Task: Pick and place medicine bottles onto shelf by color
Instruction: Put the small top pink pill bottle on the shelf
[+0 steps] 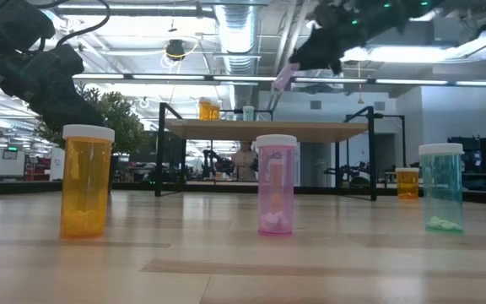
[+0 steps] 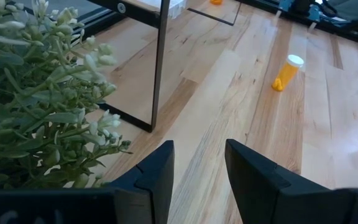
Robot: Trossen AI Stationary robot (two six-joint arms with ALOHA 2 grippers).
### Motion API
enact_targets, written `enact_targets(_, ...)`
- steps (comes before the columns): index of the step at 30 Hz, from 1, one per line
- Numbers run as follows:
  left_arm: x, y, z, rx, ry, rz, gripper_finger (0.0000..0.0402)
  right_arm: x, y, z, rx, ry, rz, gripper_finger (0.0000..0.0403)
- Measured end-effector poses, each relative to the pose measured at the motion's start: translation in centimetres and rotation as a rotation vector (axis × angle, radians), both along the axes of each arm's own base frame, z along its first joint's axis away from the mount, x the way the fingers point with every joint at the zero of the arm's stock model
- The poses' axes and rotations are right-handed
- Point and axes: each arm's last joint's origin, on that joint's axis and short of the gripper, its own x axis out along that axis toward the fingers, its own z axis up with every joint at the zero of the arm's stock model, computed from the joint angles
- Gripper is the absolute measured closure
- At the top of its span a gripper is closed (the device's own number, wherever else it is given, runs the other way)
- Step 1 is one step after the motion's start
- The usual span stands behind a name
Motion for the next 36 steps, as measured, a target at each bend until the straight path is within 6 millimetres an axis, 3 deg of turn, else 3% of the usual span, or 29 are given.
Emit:
enact_targets(12,0.0,0.0,0.0,0.000,0.000,0.000,0.0272,3.1,-7.6,-0.3,0.004,0.244,-0.077,0.0266)
enact_targets(17,0.0,0.0,0.0,0.000,0.000,0.000,0.0272,4.0,-9.9,0.1,0.042,0.362,-0.071,0.0265)
enact_targets(24,0.0,0.0,0.0,0.000,0.000,0.000,0.0272,4.9,-11.4,0.5,0.080,0.438,-0.046,0.0264)
enact_targets(36,0.0,0.0,0.0,0.000,0.000,0.000,0.0272,5.8,-12.2,-1.2,0.127,0.516,-0.023,0.0249)
